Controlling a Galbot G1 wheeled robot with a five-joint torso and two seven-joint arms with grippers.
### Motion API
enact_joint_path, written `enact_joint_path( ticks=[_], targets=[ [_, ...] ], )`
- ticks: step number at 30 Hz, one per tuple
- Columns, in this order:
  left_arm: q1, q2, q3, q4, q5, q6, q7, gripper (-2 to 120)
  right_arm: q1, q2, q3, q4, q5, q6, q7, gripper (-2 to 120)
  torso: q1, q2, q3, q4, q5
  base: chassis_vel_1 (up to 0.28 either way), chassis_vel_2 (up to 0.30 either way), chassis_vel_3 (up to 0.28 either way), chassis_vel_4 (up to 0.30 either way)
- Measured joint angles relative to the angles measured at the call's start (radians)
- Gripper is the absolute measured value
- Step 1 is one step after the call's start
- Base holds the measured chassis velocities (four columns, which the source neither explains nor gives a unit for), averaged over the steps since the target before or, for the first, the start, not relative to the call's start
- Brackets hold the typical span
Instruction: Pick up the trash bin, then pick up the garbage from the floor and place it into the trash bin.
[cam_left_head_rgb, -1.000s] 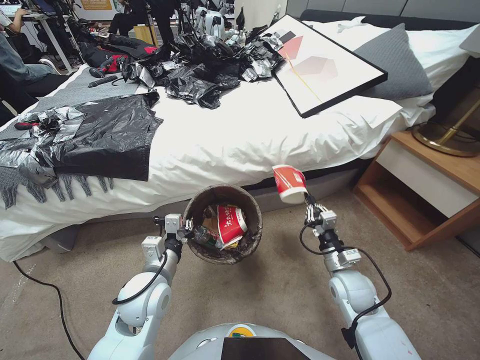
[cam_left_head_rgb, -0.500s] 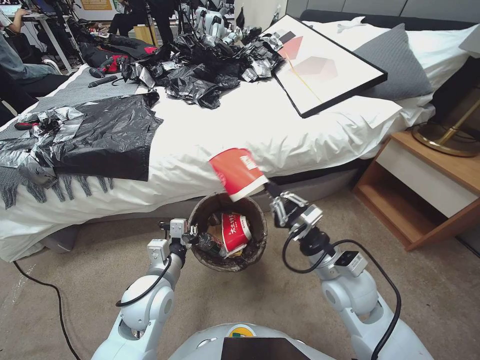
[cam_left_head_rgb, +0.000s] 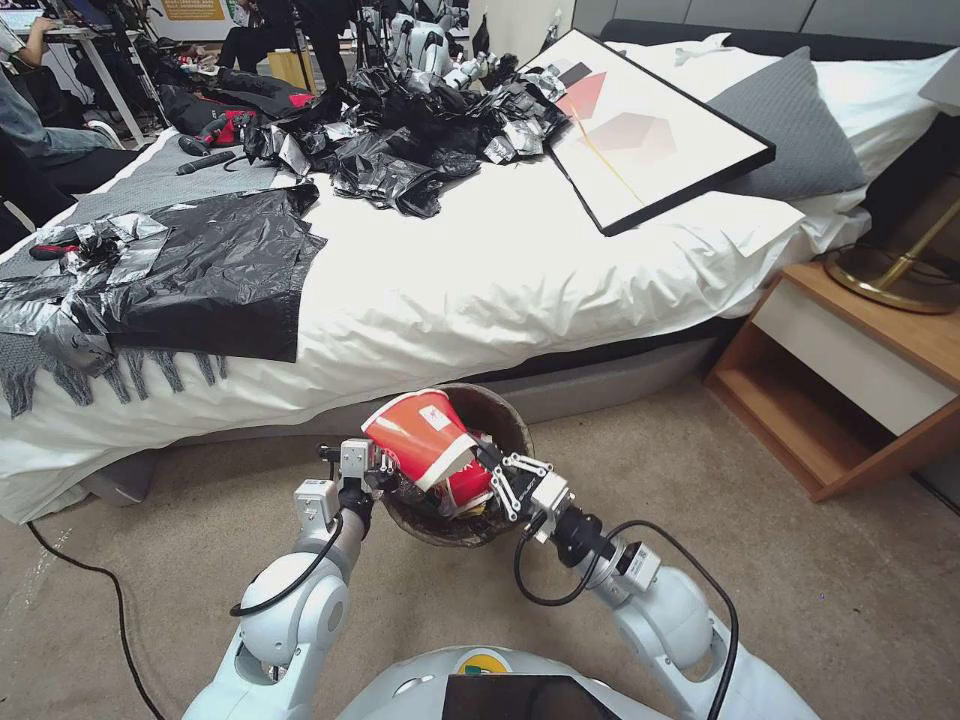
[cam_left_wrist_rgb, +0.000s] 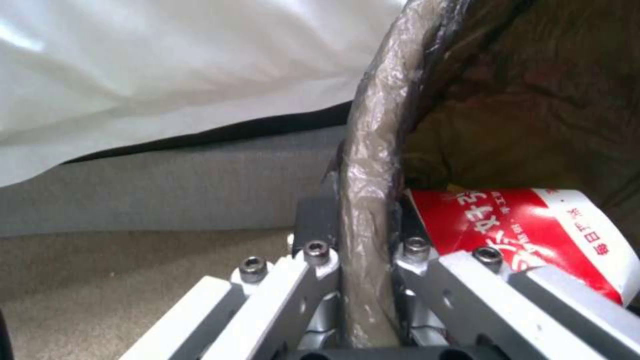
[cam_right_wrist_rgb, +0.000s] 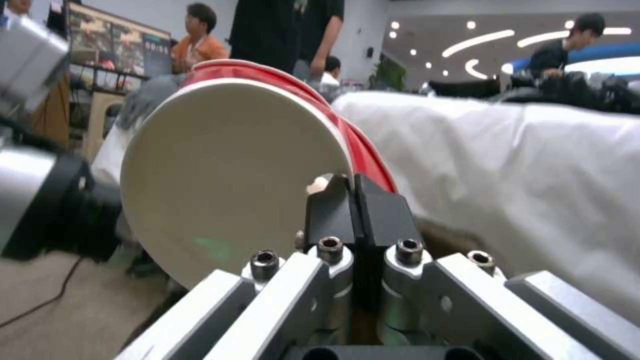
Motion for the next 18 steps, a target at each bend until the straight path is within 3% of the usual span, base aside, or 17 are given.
enact_joint_path(
  ticks=[18],
  targets=[
    [0.0,0.0,0.005,0.0,-0.001,0.001,-0.001,3,-0.024,0.004,-0.011,-0.068,-0.027,0.02,0.004,0,0.0,0.0,0.0,-0.0001,0.0,0.0,0.0,0.0,0.0]
  ],
)
